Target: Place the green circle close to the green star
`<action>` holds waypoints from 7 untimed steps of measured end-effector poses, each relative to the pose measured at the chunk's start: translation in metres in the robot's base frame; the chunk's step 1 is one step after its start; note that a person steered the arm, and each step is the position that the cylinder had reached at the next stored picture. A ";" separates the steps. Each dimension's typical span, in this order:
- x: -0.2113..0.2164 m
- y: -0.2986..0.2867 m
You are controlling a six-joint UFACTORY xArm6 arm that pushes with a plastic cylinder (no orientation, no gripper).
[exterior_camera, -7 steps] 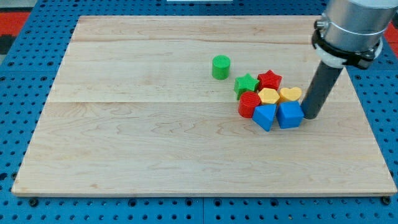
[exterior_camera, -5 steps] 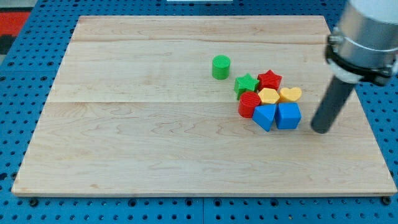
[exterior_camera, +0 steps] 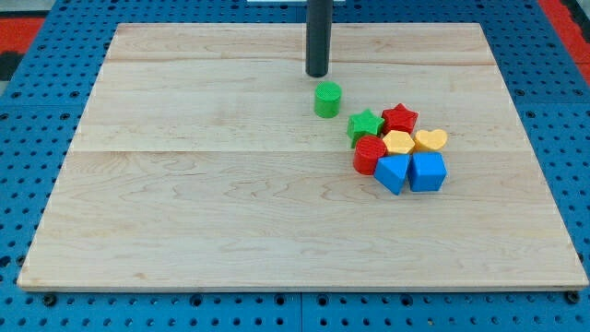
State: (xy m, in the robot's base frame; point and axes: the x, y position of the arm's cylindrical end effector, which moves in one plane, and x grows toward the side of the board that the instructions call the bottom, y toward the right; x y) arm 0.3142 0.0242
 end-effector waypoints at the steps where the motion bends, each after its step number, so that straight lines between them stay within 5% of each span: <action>1: 0.030 0.025; 3: 0.040 -0.031; 5: 0.086 -0.016; 7: 0.070 -0.004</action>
State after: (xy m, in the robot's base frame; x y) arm 0.3838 0.0204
